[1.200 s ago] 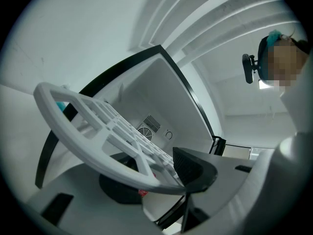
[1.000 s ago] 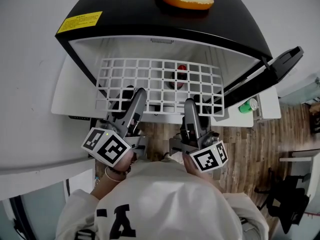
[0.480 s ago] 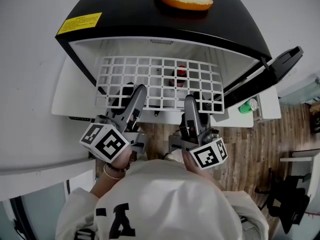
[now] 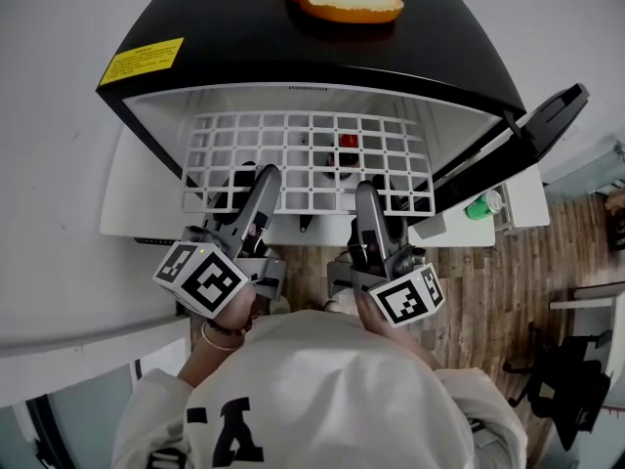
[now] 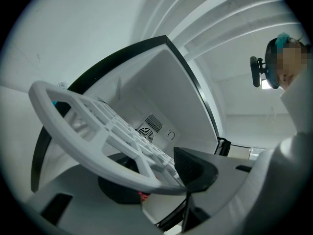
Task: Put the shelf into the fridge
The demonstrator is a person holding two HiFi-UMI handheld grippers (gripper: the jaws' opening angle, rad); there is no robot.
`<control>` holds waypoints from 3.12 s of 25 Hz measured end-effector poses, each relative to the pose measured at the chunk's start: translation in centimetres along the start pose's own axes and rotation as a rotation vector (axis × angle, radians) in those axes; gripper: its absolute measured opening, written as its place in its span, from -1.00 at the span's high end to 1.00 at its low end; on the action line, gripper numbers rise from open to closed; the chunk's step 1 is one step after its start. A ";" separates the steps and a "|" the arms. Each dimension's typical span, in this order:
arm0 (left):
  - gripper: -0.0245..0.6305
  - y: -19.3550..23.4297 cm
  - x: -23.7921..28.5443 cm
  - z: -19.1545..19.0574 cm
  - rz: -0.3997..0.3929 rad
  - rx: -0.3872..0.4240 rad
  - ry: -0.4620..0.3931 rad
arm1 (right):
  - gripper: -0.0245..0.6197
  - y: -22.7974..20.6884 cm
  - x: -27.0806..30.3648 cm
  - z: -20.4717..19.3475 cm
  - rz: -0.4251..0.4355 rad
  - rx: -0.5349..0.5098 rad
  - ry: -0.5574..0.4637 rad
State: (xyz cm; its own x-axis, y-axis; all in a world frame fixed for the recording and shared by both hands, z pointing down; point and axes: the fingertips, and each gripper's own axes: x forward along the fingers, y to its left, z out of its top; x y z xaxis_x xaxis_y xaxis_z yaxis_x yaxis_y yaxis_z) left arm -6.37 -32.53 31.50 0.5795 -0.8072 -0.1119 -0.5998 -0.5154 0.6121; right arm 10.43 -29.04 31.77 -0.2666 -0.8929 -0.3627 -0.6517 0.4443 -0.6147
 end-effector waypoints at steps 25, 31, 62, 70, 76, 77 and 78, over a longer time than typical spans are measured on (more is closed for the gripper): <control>0.34 0.6 1.4 0.5 0.005 -0.002 0.012 | 0.23 -0.7 1.5 0.2 0.001 0.013 0.003; 0.34 0.8 1.9 0.6 0.000 -0.006 0.011 | 0.23 -1.0 2.0 0.2 0.004 0.014 -0.001; 0.33 1.9 4.2 1.4 -0.022 -0.019 0.012 | 0.22 -2.1 4.3 0.3 0.006 0.024 -0.017; 0.31 2.1 4.7 1.5 -0.038 -0.023 0.016 | 0.22 -2.4 4.7 0.3 0.001 0.025 -0.026; 0.31 2.2 5.1 1.6 -0.044 -0.027 0.019 | 0.22 -2.6 5.1 0.4 -0.002 0.026 -0.030; 0.31 2.3 5.1 1.7 -0.045 -0.028 0.019 | 0.22 -2.6 5.1 0.4 -0.002 0.027 -0.031; 0.30 2.3 5.2 1.7 -0.045 -0.028 0.020 | 0.22 -2.6 5.2 0.4 -0.003 0.028 -0.032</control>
State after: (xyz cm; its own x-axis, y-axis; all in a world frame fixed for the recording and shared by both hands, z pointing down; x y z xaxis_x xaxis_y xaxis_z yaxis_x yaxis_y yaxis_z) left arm -5.66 -38.39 31.02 0.6164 -0.7775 -0.1245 -0.5574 -0.5425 0.6285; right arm 11.03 -34.79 31.25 -0.2415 -0.8916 -0.3830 -0.6326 0.4439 -0.6347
